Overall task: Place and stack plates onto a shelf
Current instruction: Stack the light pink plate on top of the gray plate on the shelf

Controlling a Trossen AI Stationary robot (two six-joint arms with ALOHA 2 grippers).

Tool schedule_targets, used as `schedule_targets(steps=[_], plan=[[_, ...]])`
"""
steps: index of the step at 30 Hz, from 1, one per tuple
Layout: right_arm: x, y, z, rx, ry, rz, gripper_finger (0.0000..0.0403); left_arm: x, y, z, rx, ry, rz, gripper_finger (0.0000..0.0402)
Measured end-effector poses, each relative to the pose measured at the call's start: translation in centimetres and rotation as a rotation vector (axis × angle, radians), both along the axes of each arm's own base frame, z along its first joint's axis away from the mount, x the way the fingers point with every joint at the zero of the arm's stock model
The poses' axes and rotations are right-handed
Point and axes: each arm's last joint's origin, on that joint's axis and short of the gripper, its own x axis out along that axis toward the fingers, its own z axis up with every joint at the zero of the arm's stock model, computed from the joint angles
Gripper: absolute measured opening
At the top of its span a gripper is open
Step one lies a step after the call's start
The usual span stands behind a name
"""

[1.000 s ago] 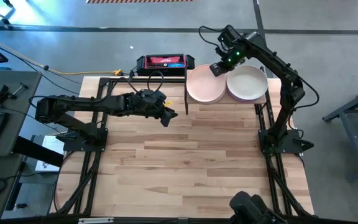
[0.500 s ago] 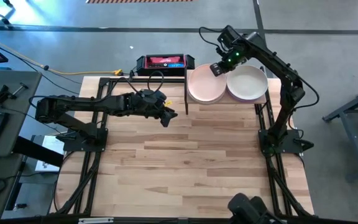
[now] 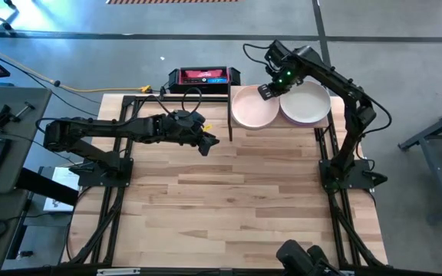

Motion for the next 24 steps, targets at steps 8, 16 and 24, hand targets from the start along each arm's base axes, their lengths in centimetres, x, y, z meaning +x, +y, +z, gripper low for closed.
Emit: schedule_targets(steps=[8, 16, 24], plan=[[0.14, -0.17, 0.06, -0.023, -0.011, 0.002, 0.0001, 0.0, 0.0, 0.0, 0.0, 0.0, 0.0, 0.0138], [0.2, -0.08, 0.07, 0.005, -0.041, 0.043, 0.0001, 0.0, 0.0, 0.0, 0.0, 0.0, 0.0, 0.0138], [0.08, 0.01, 0.03, 0.023, -0.035, 0.036, 0.0001, 0.0, 0.0, 0.01, 0.0, -0.001, 0.0, 0.0138]])
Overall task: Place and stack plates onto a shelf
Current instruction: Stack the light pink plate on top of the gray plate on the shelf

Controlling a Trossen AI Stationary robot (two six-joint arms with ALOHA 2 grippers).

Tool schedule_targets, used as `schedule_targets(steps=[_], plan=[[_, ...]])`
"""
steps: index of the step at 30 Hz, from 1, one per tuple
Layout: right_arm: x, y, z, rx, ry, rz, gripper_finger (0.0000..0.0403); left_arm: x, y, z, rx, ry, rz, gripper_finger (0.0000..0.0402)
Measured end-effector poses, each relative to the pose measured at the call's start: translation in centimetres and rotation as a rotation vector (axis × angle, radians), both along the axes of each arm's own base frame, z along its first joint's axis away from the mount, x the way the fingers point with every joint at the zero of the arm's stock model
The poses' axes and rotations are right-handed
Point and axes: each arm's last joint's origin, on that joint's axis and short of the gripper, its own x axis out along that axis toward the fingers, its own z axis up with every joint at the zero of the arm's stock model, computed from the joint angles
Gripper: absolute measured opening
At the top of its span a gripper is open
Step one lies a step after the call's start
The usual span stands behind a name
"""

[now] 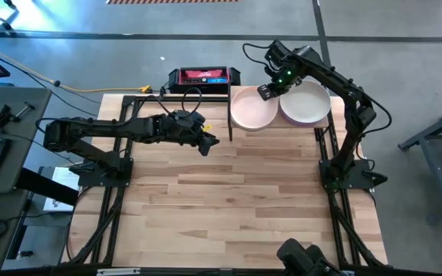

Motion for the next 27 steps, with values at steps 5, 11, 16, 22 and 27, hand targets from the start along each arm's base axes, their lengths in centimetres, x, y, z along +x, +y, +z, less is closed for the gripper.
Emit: schedule_targets(steps=[5, 11, 16, 22, 27], plan=[[0.04, -0.04, 0.01, 0.001, -0.006, -0.02, 0.0001, 0.0, 0.0, 0.0, 0.0, 0.0, 0.0, 0.0138], [0.06, -0.06, 0.04, 0.0, -0.009, -0.026, 0.0001, 0.0, 0.0, 0.0, 0.0, 0.0, 0.0, 0.0138], [0.06, -0.06, 0.04, 0.0, -0.01, -0.026, 0.0001, 0.0, 0.0, 0.0, 0.0, 0.0, 0.0, 0.0138], [0.05, -0.06, 0.04, 0.0, -0.009, -0.025, 0.0001, 0.0, 0.01, 0.0, 0.0, 0.0, 0.0, 0.0138], [0.05, -0.06, 0.04, -0.004, -0.007, -0.019, 0.0001, 0.0, 0.01, 0.0, 0.0, 0.0, 0.0, 0.0138]])
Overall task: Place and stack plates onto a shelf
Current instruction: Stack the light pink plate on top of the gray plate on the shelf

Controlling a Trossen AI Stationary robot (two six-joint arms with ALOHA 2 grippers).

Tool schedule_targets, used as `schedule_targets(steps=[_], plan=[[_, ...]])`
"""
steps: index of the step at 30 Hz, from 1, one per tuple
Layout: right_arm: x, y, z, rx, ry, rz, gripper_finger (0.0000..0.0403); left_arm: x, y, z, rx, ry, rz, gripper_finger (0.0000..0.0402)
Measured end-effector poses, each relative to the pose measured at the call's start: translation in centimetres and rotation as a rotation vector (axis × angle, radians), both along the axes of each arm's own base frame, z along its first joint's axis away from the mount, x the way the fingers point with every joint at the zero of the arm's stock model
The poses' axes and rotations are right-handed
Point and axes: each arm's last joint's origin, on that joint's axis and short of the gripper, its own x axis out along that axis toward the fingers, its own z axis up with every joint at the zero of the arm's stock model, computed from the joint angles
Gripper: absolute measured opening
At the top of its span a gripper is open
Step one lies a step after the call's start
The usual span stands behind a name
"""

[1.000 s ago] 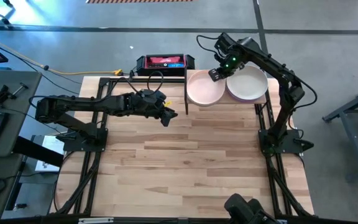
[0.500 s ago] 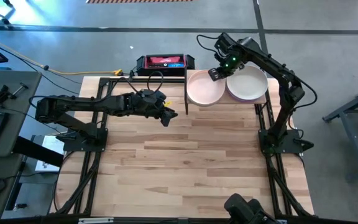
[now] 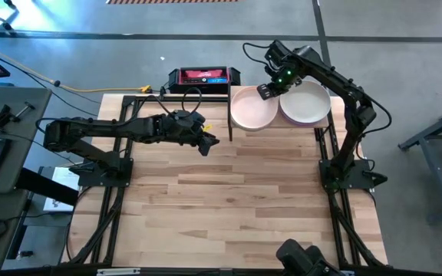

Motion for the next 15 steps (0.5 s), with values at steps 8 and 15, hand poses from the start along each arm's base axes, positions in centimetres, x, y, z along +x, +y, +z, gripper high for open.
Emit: schedule_targets(steps=[8, 15], plan=[[-0.04, 0.0, -0.01, 0.012, 0.003, -0.064, 0.0004, 0.0, 0.0, 0.0, 0.0, 0.0, 0.0, 0.0138], [0.24, 0.02, 0.06, -0.018, -0.007, 0.005, 0.0055, 0.0, 0.0, 0.0, 0.0, 0.0, 0.0, 0.0138]])
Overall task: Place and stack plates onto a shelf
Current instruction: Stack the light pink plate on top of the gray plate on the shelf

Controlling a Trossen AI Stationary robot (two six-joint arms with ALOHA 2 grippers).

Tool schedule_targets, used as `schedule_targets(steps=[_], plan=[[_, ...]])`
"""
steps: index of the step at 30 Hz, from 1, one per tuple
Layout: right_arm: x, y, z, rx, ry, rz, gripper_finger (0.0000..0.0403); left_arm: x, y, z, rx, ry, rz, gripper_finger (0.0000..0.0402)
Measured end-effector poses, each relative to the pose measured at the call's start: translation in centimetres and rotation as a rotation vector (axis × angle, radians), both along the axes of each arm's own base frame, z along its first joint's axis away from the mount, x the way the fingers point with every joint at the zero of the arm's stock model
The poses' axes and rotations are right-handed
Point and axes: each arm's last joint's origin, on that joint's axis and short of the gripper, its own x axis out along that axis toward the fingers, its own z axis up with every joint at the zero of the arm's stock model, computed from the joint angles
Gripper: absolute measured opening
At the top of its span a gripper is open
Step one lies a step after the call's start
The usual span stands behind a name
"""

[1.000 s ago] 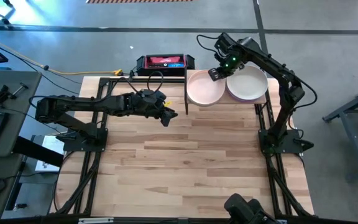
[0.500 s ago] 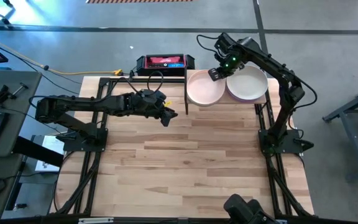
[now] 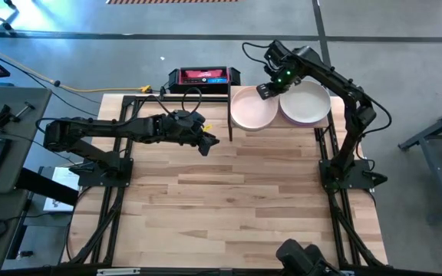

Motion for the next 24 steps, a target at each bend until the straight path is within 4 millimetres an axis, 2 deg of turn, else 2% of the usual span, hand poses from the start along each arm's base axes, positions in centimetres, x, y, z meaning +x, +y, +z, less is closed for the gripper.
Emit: schedule_targets(steps=[7, 15, 24], plan=[[0.2, -0.2, 0.5, -0.042, -0.023, 0.046, 0.0076, 0.0, 0.0, 0.0, 0.001, 0.0, 0.0, 0.0138], [-0.5, -0.3, 4.2, -0.118, -0.084, 0.049, 0.0076, 0.0, 0.0, 0.0, 0.045, 0.008, -0.027, 0.0138], [-1.3, 1.0, 7.7, -0.177, -0.091, 0.155, 0.0076, 0.0, 0.0, 0.0, 0.038, 0.007, -0.023, 0.0138]])
